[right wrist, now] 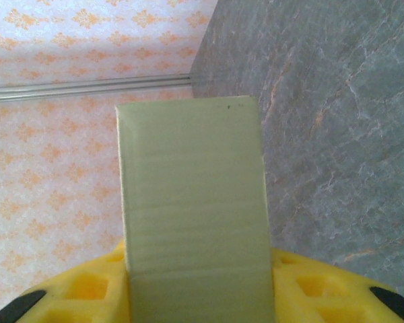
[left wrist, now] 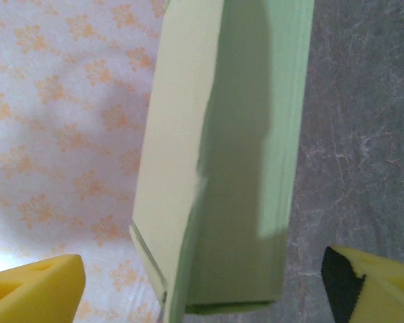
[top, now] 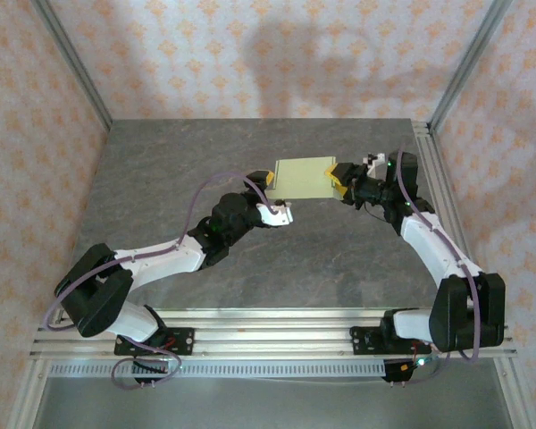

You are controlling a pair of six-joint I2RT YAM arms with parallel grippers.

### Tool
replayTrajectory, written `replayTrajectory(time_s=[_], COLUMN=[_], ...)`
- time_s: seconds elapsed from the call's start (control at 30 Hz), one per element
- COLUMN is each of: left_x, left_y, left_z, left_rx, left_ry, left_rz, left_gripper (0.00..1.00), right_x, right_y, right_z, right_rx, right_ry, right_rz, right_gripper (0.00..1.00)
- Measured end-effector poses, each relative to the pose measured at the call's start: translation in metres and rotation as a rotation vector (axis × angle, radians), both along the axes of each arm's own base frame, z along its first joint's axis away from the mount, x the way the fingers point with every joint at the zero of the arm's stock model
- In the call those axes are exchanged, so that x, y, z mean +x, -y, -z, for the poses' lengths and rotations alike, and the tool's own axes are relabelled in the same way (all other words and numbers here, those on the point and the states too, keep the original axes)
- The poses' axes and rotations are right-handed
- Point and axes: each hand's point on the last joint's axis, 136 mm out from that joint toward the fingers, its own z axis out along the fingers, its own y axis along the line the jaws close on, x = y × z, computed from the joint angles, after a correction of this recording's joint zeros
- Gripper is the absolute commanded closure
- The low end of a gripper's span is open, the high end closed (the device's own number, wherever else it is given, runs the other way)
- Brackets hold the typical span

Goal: Fold the paper box

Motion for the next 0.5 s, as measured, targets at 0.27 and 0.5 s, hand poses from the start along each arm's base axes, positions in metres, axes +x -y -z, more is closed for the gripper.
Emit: replayTrajectory(time_s=[0.27,0.5], left_x=[0.0004,0.0003], left_y=[0.0007,0.0008], left_z=[-0.0041,-0.0037], left_rx=[0.023,0.037], left_ry=[0.036,0.044], left_rz=[0.008,0.011], left_gripper=[0.29,0.42], right_x=[-0.0088,-0.0102], right_y=[-0.0016,-0.002], right_z=[0.0033,0.0024], right_rx=[0.018,0.031], right_ry=[-0.04,-0.054], right_rz=[-0.013,-0.011], right_gripper=[0.59,0.59])
